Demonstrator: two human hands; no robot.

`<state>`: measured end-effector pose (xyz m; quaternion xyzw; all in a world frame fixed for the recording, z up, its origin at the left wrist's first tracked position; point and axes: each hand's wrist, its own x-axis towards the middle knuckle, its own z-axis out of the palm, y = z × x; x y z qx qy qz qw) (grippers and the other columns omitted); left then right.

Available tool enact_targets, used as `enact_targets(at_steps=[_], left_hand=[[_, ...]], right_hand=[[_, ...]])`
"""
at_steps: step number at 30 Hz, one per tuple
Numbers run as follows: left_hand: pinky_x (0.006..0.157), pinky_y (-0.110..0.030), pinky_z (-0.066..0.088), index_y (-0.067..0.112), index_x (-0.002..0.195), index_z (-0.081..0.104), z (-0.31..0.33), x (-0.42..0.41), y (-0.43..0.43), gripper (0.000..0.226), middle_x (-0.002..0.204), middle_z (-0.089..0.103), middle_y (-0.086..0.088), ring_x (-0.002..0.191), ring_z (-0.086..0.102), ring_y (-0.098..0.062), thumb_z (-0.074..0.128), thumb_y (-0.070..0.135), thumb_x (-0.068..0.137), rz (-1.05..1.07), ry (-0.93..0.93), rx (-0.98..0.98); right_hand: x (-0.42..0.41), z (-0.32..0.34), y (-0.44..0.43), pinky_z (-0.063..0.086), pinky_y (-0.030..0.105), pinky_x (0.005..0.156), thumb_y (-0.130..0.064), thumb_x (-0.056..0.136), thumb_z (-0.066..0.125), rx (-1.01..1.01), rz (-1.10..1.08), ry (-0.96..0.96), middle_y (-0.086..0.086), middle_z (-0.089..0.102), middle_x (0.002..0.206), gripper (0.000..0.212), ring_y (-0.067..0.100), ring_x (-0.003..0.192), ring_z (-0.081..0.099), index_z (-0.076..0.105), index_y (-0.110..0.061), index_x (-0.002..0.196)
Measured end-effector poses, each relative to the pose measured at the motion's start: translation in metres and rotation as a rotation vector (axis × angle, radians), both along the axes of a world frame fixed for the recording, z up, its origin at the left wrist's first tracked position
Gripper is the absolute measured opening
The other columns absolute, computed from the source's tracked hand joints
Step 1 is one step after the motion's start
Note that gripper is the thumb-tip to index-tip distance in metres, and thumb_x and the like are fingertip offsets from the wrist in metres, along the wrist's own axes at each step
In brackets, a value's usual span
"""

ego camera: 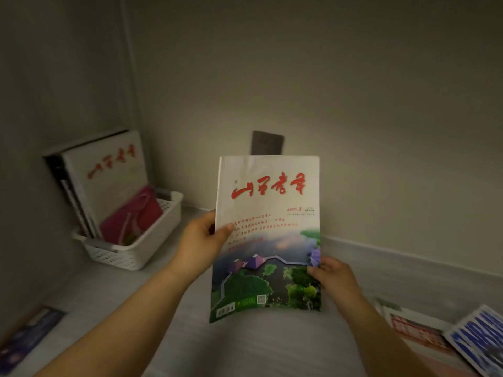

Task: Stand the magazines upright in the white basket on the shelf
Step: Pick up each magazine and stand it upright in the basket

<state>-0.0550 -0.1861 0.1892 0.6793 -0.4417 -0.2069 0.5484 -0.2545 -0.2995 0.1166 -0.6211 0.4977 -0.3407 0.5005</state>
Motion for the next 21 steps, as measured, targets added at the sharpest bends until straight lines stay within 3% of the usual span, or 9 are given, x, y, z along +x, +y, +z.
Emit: enact_targets(at_steps=[2,5,8,10,13,16,21], left_hand=[[0.079,-0.033,0.047,0.01,0.113,0.057,0.008,0.04,0.01,0.027,0.118,0.063,-0.012,0.101,0.059,-0.024,0.052,0.016,0.087,0.091,-0.102,0.041],[0.077,-0.038,0.052,0.01,0.117,0.054,0.017,0.097,0.024,0.031,0.119,0.062,-0.013,0.103,0.06,-0.031,0.046,0.024,0.09,0.141,-0.242,0.116],[0.071,-0.033,0.047,0.007,0.114,0.053,0.023,0.147,0.039,0.031,0.111,0.064,-0.019,0.095,0.061,-0.035,0.041,0.025,0.092,0.25,-0.382,0.16],[0.076,-0.038,0.051,0.006,0.113,0.053,0.024,0.177,0.047,0.032,0.113,0.064,-0.019,0.095,0.061,-0.035,0.042,0.026,0.092,0.312,-0.434,0.131],[0.073,-0.043,0.054,0.006,0.111,0.056,0.026,0.212,0.054,0.03,0.11,0.066,-0.018,0.085,0.063,-0.036,0.044,0.024,0.091,0.371,-0.444,0.021],[0.072,-0.048,0.054,0.004,0.109,0.057,0.023,0.235,0.053,0.028,0.106,0.067,-0.018,0.08,0.063,-0.035,0.046,0.022,0.09,0.393,-0.425,-0.073],[0.063,-0.032,0.049,0.004,0.103,0.06,0.003,0.261,0.046,0.025,0.096,0.07,-0.017,0.073,0.061,-0.028,0.047,0.02,0.089,0.42,-0.359,-0.138]], right_hand=[[0.045,0.011,-0.006,0.037,0.005,0.046,0.008,0.08,0.056,-0.082,0.03,0.038,0.009,0.061,0.079,0.011,0.015,0.069,0.053,0.063,0.002,0.085],[0.116,0.027,-0.011,0.031,0.017,0.048,0.005,0.081,0.056,-0.186,0.075,0.107,0.018,0.055,0.067,0.008,0.018,0.068,0.043,0.06,0.008,0.075],[0.184,0.042,-0.012,0.027,0.017,0.046,0.001,0.081,0.056,-0.269,0.113,0.135,0.007,0.046,0.054,0.017,0.018,0.056,0.038,0.059,-0.004,0.065],[0.226,0.048,-0.012,0.03,0.025,0.052,0.0,0.081,0.057,-0.31,0.124,0.119,0.007,0.049,0.057,0.012,0.017,0.057,0.039,0.063,-0.004,0.072],[0.278,0.054,-0.012,0.03,0.025,0.059,-0.001,0.082,0.056,-0.344,0.101,0.043,0.011,0.054,0.068,0.011,0.018,0.066,0.044,0.066,0.003,0.083],[0.316,0.059,-0.017,0.029,0.026,0.052,-0.001,0.083,0.055,-0.343,0.05,-0.025,0.012,0.052,0.069,0.012,0.019,0.067,0.042,0.064,0.007,0.082],[0.361,0.056,-0.028,0.031,0.026,0.055,0.001,0.084,0.05,-0.273,0.016,-0.054,0.013,0.051,0.073,0.016,0.022,0.069,0.042,0.063,0.01,0.086]])
